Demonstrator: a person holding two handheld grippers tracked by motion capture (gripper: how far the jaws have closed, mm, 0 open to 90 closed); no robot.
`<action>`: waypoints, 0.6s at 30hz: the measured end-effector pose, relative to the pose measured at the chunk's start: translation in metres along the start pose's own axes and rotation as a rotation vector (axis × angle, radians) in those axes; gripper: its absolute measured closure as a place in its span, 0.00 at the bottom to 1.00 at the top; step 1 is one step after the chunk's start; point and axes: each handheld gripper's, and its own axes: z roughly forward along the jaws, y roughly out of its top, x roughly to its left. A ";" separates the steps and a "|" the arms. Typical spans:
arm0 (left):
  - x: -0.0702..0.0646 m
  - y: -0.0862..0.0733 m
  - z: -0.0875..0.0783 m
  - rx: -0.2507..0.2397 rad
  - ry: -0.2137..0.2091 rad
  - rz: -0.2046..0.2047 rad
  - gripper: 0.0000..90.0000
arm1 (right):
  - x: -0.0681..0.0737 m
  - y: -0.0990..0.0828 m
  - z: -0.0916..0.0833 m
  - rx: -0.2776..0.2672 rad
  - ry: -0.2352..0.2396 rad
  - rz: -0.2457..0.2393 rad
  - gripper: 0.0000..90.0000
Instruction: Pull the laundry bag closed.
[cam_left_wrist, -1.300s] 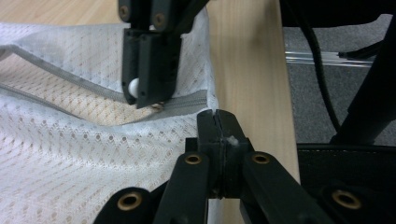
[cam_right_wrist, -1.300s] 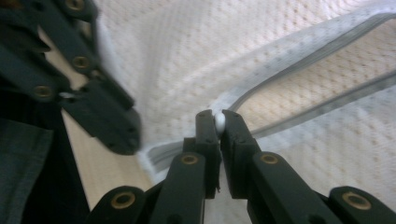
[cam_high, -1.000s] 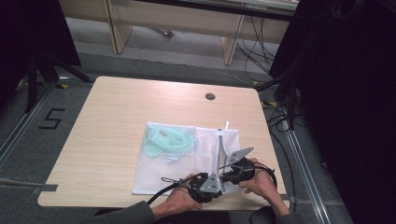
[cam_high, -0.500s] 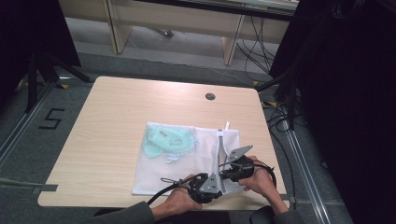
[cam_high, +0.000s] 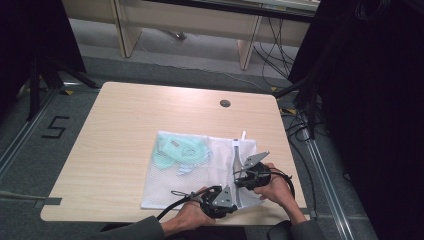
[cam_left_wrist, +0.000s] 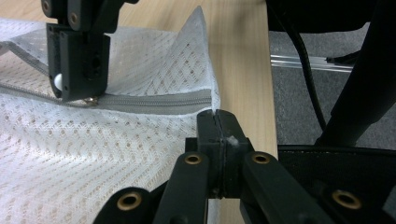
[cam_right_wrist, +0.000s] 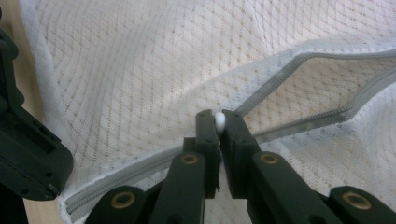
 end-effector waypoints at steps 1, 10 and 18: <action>-0.001 0.000 0.000 -0.002 0.004 -0.004 1.00 | -0.001 0.001 0.000 -0.004 -0.007 -0.007 0.96; 0.000 -0.001 -0.001 0.004 0.014 0.032 1.00 | -0.005 0.004 0.003 -0.014 -0.014 0.029 0.96; 0.000 -0.001 -0.001 0.000 0.030 0.000 1.00 | -0.013 0.007 0.003 -0.019 -0.024 0.003 0.96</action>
